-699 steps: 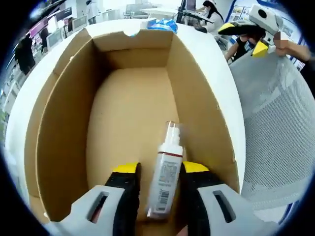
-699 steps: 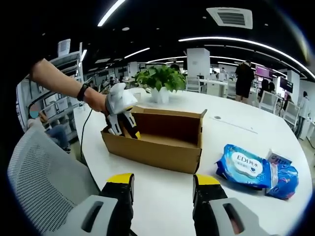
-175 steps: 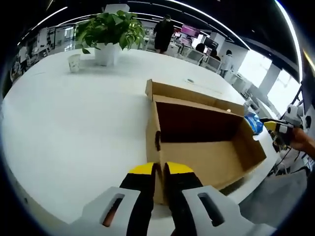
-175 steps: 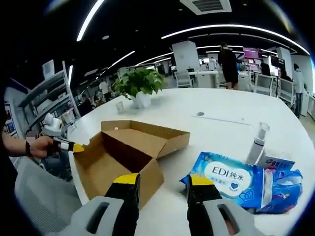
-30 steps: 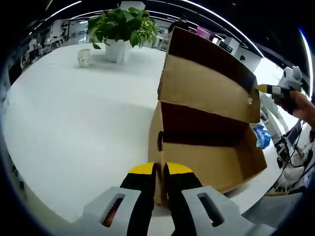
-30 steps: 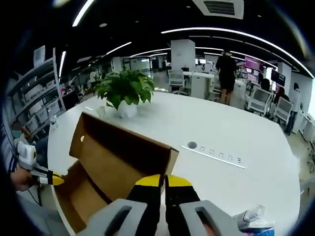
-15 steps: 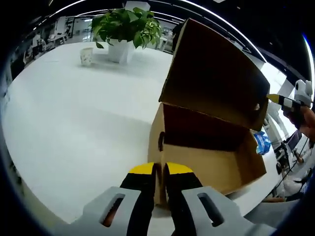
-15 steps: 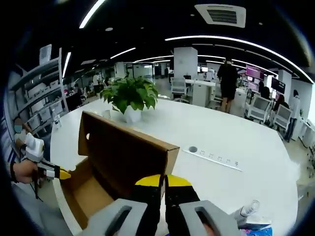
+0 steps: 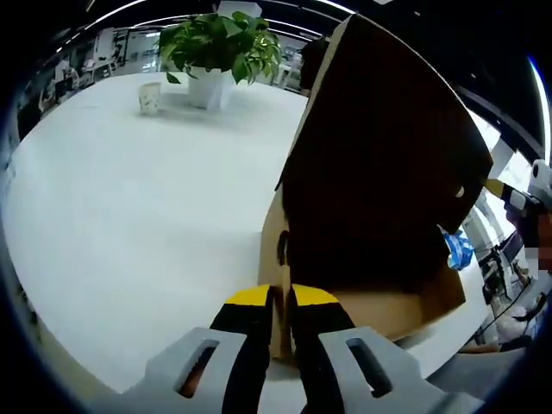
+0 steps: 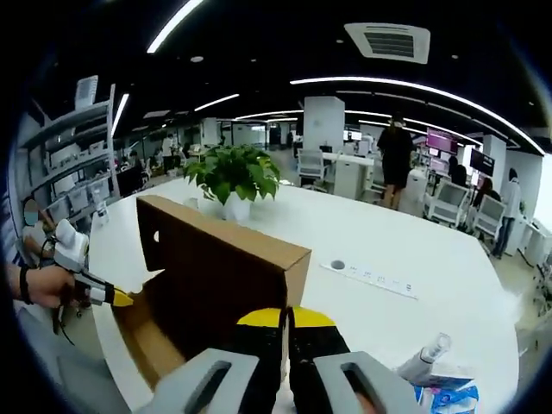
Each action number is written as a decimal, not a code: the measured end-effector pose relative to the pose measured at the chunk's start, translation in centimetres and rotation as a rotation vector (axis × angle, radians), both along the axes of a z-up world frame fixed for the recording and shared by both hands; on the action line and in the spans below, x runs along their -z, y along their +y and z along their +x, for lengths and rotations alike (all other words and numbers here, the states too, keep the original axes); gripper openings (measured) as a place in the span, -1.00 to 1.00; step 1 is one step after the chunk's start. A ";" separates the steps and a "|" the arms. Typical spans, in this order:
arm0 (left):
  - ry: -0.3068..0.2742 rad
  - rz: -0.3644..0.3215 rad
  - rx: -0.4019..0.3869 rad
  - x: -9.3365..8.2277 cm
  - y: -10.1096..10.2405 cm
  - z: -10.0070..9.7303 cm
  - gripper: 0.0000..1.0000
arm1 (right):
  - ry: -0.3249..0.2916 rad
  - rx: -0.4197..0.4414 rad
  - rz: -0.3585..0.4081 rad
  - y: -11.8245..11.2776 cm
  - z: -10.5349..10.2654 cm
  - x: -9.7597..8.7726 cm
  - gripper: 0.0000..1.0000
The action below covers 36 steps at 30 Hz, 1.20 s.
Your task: Operate the shoe box by opening the lid, removing the specified soft item, and placing it in the target area until the item is outside and the box remains undamaged.
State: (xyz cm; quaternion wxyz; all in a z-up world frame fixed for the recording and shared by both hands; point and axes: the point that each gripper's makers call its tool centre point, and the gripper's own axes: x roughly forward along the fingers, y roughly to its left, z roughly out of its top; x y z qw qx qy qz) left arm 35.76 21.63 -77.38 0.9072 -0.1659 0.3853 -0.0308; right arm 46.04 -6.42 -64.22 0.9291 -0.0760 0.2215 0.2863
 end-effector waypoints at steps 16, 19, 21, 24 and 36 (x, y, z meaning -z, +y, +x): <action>-0.002 -0.006 0.057 0.1 -0.2 -0.3 -0.86 | -0.018 0.025 -0.016 -0.1 -5.5 1.9 -1.00; -0.002 -0.006 0.068 0.1 -0.2 -0.3 -0.86 | -0.018 0.032 -0.014 -0.1 -6.0 2.2 -1.00; -0.002 -0.003 0.080 0.2 -0.2 -0.3 -0.85 | -0.021 0.033 -0.019 -0.1 -6.3 2.4 -1.00; 0.000 -0.007 0.096 0.1 -0.3 -0.3 -0.84 | -0.018 0.039 -0.013 -0.1 -6.7 2.6 -1.00; -0.107 0.081 0.175 -3.1 0.8 0.1 -0.67 | -0.029 0.060 0.009 0.0 -7.7 3.2 -1.00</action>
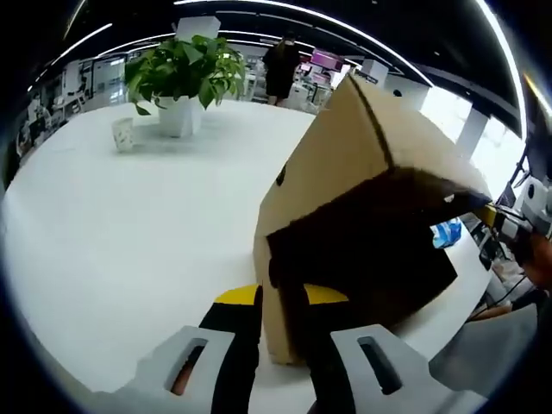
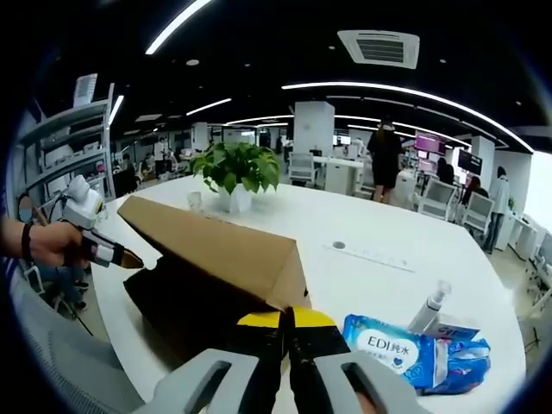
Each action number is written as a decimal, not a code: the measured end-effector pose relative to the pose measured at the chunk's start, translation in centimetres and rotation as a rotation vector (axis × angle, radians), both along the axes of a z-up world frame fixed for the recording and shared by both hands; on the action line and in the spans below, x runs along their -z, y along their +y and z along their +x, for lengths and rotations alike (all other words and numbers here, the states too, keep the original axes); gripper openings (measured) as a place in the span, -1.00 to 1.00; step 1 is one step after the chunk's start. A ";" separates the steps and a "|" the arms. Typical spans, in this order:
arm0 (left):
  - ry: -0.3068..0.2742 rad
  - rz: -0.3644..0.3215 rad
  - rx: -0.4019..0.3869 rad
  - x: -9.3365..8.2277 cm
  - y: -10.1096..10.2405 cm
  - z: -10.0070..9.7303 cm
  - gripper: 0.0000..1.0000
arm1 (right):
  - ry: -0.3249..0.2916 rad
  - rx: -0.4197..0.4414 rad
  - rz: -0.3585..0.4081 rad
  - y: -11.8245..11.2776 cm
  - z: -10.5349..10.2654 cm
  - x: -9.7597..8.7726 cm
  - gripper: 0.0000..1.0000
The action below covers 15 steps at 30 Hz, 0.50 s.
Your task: Operate the shoe box by opening the lid, removing the specified soft item, and placing it in the target area until the item is outside and the box remains undamaged.
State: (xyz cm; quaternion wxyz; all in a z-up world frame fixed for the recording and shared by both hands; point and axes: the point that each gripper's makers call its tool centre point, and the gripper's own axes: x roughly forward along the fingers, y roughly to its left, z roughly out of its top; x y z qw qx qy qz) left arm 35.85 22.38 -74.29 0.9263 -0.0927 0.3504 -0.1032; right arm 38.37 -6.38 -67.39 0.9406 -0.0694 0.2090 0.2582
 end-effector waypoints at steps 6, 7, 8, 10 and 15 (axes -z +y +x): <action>-0.064 0.022 0.048 -1.4 0.1 -0.7 -0.67 | 0.003 0.005 -0.004 -0.1 -0.8 0.7 -1.00; -0.066 0.021 0.052 -1.4 0.1 -0.8 -0.67 | 0.004 0.008 0.000 -0.1 -1.0 0.9 -1.00; -0.076 0.024 0.059 -1.5 0.0 -1.0 -0.67 | 0.006 0.013 0.011 -0.1 -1.1 0.9 -1.00; -0.093 0.038 0.075 -1.5 -0.1 -1.4 -0.68 | 0.003 0.017 0.017 -0.1 -1.3 1.0 -1.00; -0.132 0.032 0.096 -2.1 -0.3 -1.8 -0.70 | 0.008 0.019 0.010 -0.1 -1.7 1.6 -1.00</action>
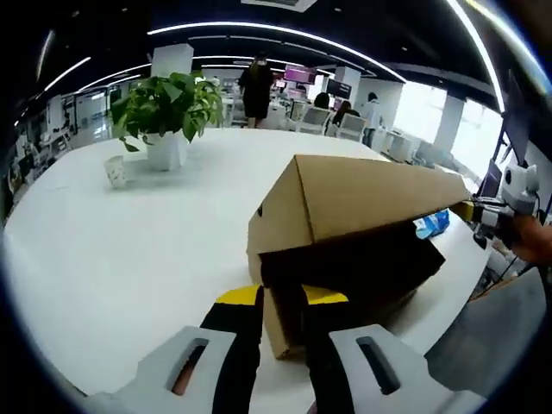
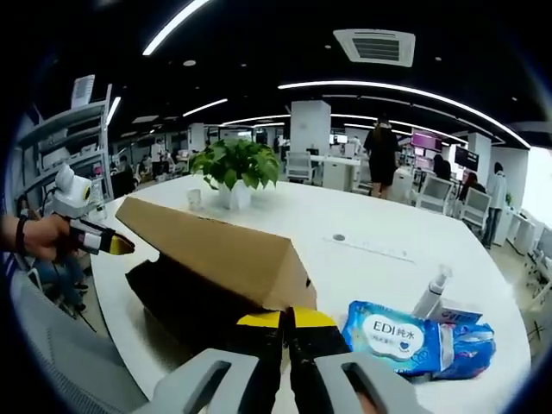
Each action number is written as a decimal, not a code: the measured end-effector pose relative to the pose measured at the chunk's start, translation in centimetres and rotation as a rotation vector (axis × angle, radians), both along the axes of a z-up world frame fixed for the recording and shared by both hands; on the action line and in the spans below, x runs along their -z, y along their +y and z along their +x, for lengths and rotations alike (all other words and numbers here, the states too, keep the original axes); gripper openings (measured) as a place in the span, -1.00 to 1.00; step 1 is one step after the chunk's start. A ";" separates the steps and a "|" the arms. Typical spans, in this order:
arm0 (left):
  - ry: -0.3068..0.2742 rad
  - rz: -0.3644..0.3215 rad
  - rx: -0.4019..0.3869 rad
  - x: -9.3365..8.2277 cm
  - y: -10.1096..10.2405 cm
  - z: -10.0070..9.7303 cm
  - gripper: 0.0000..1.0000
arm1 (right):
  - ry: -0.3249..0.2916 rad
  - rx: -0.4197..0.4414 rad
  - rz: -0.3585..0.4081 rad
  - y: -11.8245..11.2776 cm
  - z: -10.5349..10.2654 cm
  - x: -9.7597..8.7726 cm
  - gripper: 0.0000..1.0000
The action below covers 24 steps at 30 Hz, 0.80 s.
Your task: Operate the shoe box by opening the lid, removing the specified soft item, and placing it in the target area until the item is outside and the box remains undamaged.
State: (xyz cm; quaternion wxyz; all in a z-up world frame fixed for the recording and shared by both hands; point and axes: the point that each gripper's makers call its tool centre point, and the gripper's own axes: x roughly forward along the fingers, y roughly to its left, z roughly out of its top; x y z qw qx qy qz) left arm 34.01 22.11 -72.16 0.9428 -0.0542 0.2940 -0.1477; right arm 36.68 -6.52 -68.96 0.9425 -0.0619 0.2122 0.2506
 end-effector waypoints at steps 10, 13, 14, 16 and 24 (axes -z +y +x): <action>-0.037 0.002 0.050 -0.3 -0.3 -0.9 -0.70 | 0.019 0.013 0.007 -0.4 -1.0 1.4 -1.00; -0.029 0.001 0.056 0.0 -0.3 -1.4 -0.69 | 0.026 0.015 0.018 -0.3 -1.5 1.7 -1.00; -0.028 0.002 0.057 0.1 -0.3 -1.5 -0.69 | 0.029 0.015 0.017 -0.3 -1.7 1.9 -1.00; -0.025 -0.004 0.058 0.2 -0.3 -1.7 -0.69 | 0.038 0.013 0.020 -0.3 -1.9 2.3 -1.00; -0.016 -0.002 0.063 0.9 -0.4 -2.1 -0.69 | 0.057 0.005 0.031 -0.4 -2.2 3.2 -1.00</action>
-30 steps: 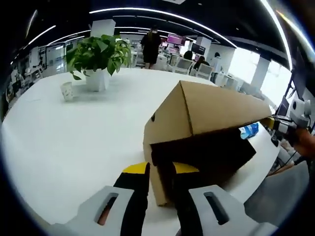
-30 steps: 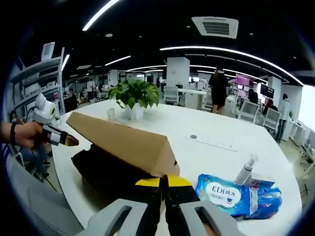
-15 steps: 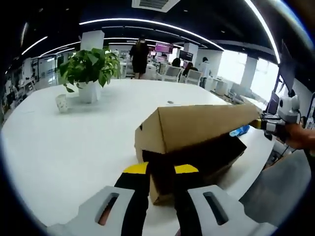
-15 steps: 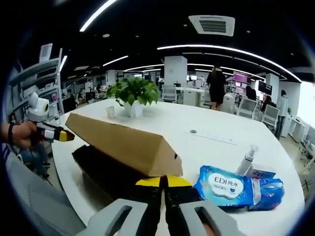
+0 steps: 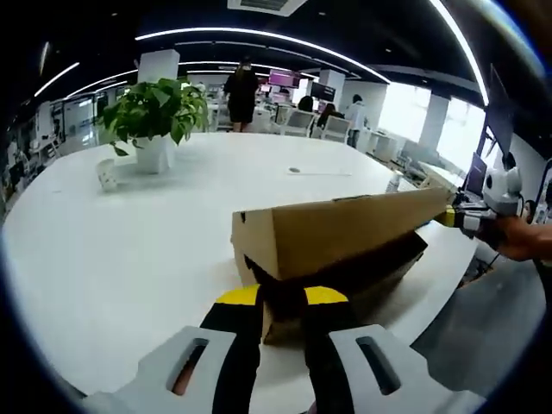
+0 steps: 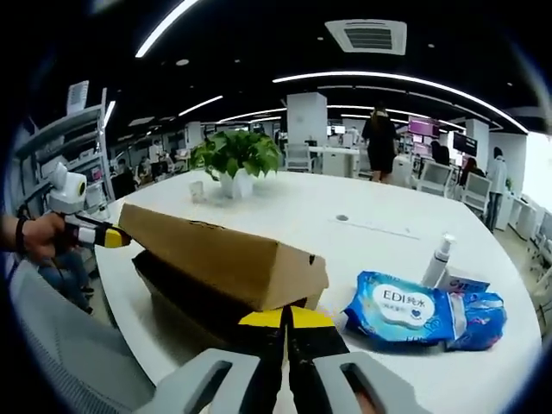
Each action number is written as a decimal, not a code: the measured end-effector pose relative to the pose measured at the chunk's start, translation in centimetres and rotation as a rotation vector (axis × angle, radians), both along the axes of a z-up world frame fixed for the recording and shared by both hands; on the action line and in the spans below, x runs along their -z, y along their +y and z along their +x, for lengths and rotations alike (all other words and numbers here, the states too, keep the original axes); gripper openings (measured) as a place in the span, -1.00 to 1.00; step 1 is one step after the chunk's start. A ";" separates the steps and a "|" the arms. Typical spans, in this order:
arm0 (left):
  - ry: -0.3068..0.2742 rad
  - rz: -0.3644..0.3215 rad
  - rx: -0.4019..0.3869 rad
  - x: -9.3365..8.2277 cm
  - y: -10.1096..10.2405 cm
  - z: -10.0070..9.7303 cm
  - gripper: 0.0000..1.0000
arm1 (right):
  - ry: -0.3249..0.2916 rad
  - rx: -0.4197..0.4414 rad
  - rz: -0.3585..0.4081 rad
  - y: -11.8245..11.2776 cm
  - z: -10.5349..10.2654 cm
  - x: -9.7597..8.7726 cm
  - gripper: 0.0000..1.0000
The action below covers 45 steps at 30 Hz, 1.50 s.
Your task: Operate the shoe box by opening the lid, removing the specified soft item, and placing it in the target area until the item is outside and the box remains undamaged.
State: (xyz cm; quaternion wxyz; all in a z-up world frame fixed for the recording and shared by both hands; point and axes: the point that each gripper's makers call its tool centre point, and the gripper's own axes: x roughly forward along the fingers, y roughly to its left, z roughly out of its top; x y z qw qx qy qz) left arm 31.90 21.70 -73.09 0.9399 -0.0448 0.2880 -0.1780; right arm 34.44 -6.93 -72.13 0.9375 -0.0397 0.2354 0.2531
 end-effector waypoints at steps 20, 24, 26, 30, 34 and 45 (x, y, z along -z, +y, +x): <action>0.043 0.042 0.025 1.7 0.4 -2.1 -0.69 | 0.065 0.002 0.011 -0.3 -1.2 3.2 -1.00; 0.060 0.040 0.027 2.4 0.4 -2.5 -0.69 | 0.076 0.008 0.011 -0.4 -1.5 3.8 -1.00; 0.067 0.039 0.029 2.7 0.3 -2.6 -0.69 | 0.083 0.009 0.011 -0.4 -1.6 4.1 -1.00; 0.083 0.042 0.042 3.3 0.1 -2.9 -0.69 | 0.099 0.010 0.002 -0.4 -1.8 4.8 -1.00; 0.100 0.041 0.044 3.8 0.0 -3.1 -0.69 | 0.127 0.008 -0.015 -0.5 -2.1 5.6 -1.00; 0.136 -0.022 -0.016 4.0 1.4 -3.5 -0.70 | 0.155 0.019 -0.026 -1.3 -2.6 5.3 -1.00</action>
